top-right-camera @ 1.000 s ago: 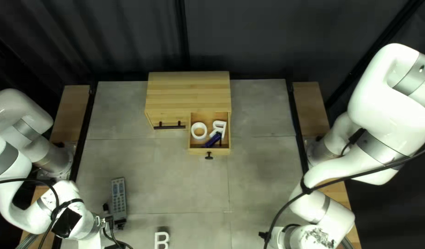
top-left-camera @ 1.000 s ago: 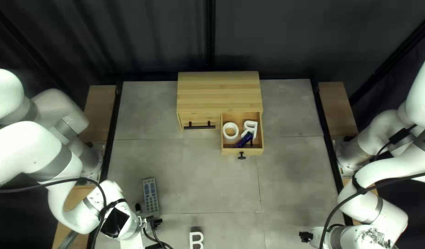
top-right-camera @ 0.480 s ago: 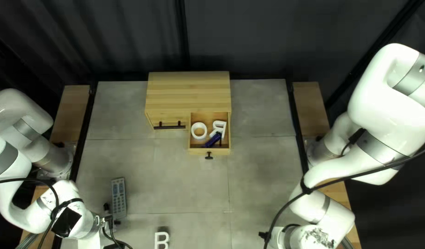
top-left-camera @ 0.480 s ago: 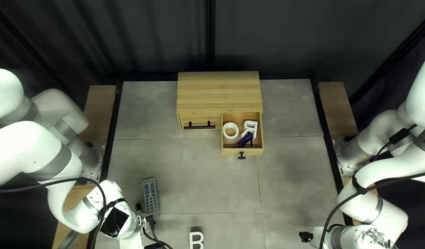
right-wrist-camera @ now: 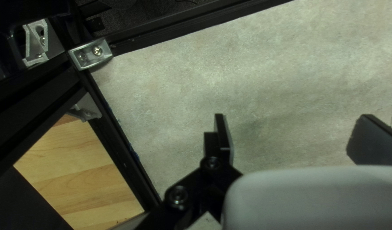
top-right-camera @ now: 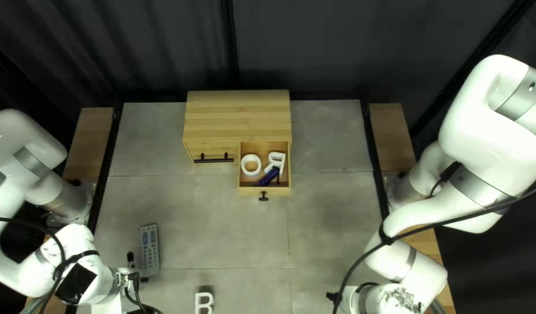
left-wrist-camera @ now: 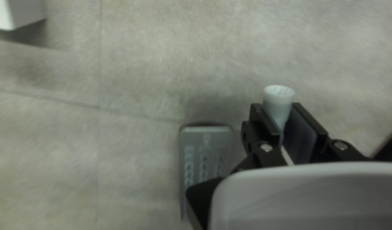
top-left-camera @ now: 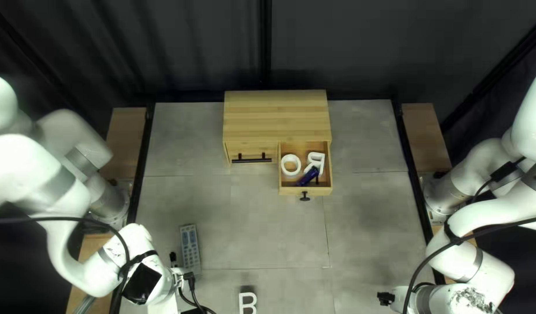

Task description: Open drawers and place objects into drawer and close

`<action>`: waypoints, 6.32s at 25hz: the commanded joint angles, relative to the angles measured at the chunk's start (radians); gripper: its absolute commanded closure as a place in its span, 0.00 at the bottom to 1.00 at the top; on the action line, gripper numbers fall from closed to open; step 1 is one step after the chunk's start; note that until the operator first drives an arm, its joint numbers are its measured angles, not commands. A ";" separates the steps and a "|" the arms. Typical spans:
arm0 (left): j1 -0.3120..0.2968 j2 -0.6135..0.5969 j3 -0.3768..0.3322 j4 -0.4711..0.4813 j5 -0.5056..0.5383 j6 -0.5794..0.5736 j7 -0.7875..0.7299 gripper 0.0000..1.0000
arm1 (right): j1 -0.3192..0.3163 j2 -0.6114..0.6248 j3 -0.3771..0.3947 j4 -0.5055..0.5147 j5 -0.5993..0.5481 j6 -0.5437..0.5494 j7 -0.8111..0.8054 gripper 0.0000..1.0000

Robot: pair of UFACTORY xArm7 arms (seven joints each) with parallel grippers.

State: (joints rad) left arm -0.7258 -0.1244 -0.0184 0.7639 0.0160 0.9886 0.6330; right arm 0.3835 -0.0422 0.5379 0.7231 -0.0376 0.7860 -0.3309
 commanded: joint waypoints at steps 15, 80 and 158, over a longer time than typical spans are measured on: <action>0.208 0.136 0.190 0.310 0.397 0.007 0.358 1.00 | 0.000 0.000 0.000 0.000 0.000 0.000 0.000 0.00; 0.590 0.437 0.278 0.570 -0.382 -0.075 1.399 1.00 | 0.000 0.000 0.000 0.000 0.000 0.000 0.000 0.00; 0.048 0.086 -0.030 0.200 0.050 0.199 0.068 0.00 | 0.000 0.000 0.000 0.000 0.000 0.000 0.000 0.00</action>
State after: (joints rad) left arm -0.6577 -0.0266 -0.0269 0.9943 0.0613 1.2050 0.7613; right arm 0.3835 -0.0422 0.5379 0.7231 -0.0376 0.7860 -0.3309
